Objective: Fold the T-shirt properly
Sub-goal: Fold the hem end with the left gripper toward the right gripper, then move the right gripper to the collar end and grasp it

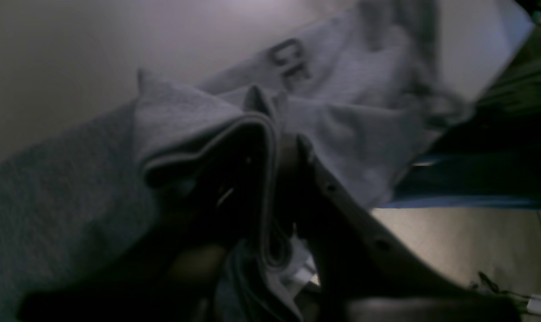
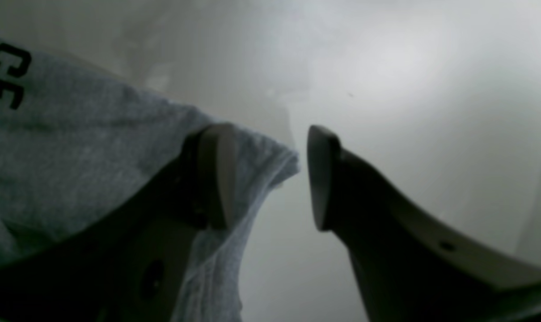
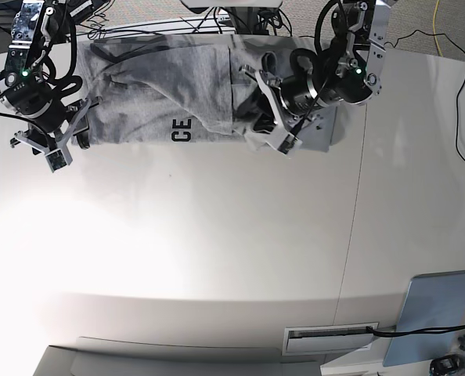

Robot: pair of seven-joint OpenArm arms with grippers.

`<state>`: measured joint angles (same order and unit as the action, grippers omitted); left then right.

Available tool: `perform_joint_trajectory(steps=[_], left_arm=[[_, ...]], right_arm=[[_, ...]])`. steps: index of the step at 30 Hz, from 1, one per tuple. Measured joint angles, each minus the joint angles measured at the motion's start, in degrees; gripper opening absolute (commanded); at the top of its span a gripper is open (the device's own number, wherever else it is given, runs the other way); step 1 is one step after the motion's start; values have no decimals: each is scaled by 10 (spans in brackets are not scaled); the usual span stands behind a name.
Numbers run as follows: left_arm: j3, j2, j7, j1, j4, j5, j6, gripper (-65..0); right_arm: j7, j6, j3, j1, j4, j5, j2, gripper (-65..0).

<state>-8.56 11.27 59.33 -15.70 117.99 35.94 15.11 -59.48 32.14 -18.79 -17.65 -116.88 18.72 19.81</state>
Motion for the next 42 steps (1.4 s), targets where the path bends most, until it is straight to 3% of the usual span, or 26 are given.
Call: perform_joint_trajectory(steps=[3, 5, 14, 18, 21, 25, 29, 34, 40, 42], left_arm=[[0, 0, -15, 0, 0, 14, 10, -394], [0, 0, -25, 0, 0, 16, 10, -325], [0, 0, -17, 2, 0, 15, 10, -323], [0, 2, 9, 2, 0, -20, 17, -324], [0, 2, 11, 2, 0, -52, 39, -324], [0, 2, 11, 2, 0, -88, 40, -324], [0, 2, 6, 2, 0, -99, 40, -324], [0, 2, -12, 2, 0, -98, 40, -324], [0, 2, -12, 2, 0, -96, 40, -325], [0, 2, -12, 2, 0, -96, 40, -327]], right_arm=[[0, 0, 0, 0, 0, 0, 0, -388], [0, 0, 0, 0, 0, 0, 0, -388], [0, 0, 0, 0, 0, 0, 0, -388], [0, 0, 0, 0, 0, -7, 0, -388], [-14, -17, 0, 0, 0, -7, 0, -389], [-48, -38, -16, -11, 1, -3, 0, -389], [-67, -37, -101, -55, 23, 85, -1, -389], [-134, 10, -207, -68, 86, 257, 1, -388], [-141, 55, -190, -71, 240, 367, 23, -360], [-151, 54, -175, -70, 259, 389, 29, -341]])
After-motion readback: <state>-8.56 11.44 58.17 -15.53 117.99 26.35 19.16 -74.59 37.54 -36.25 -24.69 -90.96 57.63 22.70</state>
